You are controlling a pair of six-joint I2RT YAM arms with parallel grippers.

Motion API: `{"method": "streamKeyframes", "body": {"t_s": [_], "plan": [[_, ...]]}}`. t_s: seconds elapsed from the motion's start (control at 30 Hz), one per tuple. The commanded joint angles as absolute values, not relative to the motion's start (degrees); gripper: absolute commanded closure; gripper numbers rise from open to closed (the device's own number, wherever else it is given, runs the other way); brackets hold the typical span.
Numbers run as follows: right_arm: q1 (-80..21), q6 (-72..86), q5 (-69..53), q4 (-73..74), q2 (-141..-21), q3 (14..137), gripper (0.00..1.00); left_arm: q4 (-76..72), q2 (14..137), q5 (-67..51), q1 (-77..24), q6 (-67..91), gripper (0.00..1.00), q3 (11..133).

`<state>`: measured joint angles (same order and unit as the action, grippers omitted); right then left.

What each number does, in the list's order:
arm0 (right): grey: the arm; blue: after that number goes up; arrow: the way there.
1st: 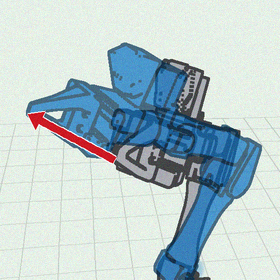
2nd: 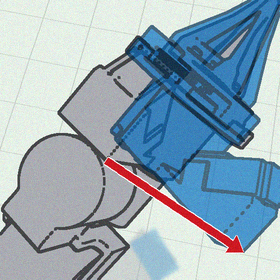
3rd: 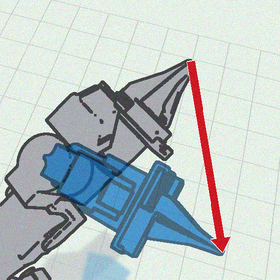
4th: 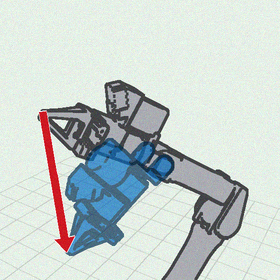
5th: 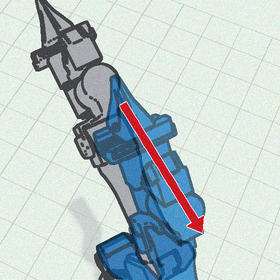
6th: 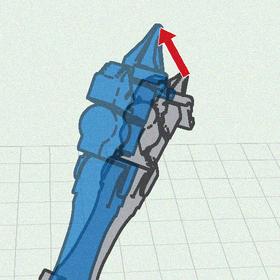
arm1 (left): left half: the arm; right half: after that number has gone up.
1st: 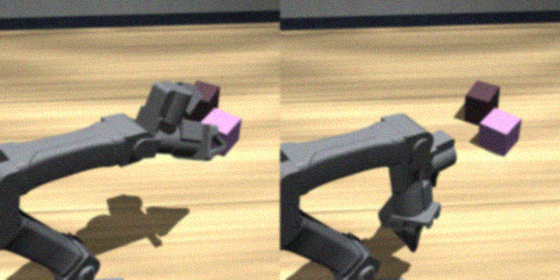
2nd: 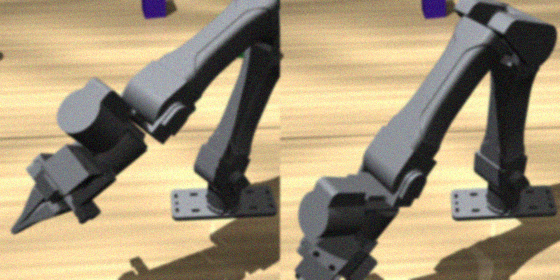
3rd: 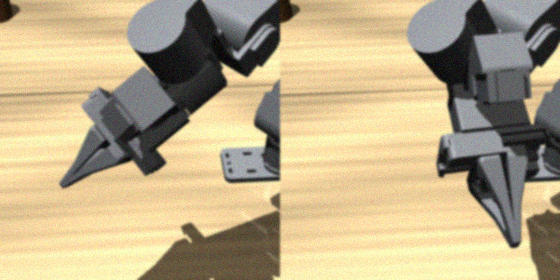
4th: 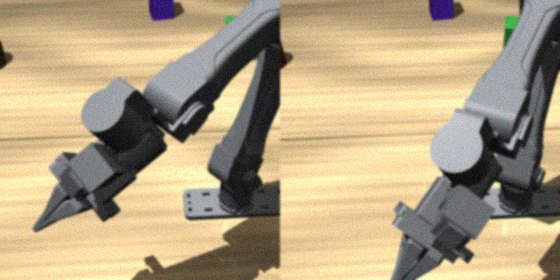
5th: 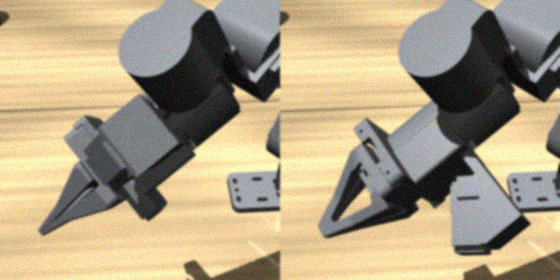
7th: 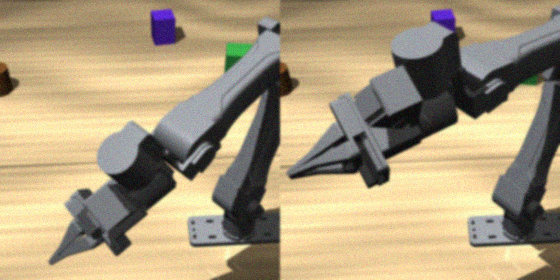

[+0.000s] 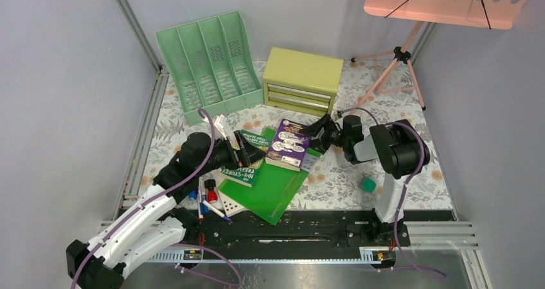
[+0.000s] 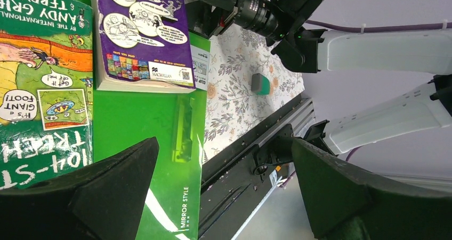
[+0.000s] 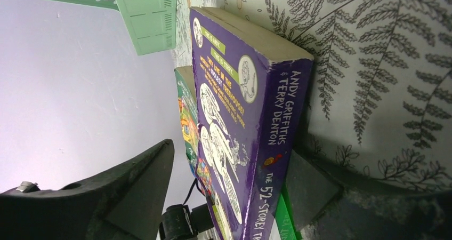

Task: Organize the desk
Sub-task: Pick up the book from the center of the board.

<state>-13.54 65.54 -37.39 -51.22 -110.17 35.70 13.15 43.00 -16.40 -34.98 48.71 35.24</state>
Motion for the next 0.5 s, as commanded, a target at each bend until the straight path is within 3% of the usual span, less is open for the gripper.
{"method": "streamKeyframes", "body": {"t_s": [0.0, 0.07, 0.37, 0.47], "plan": [[-13.79, 65.77, -35.55, -51.15, -114.43, 34.34, 0.22, 10.74, 43.19, -17.84, -35.19, 48.59, 0.01, 37.42], [-13.88, 65.66, -35.78, -51.42, -115.03, 34.51, 0.27, 10.86, 43.48, -17.92, -35.24, 48.6, 0.01, 37.61], [-13.88, 67.43, -38.41, -57.7, -113.57, 32.9, 0.7, 11.87, 43.41, -17.4, -35.24, 48.43, 0.01, 37.92], [-13.89, 67.4, -38.84, -58.1, -111.14, 31.91, 0.79, 12.62, 43.36, -17.17, -35.21, 48.3, 0.01, 38.13]]}}
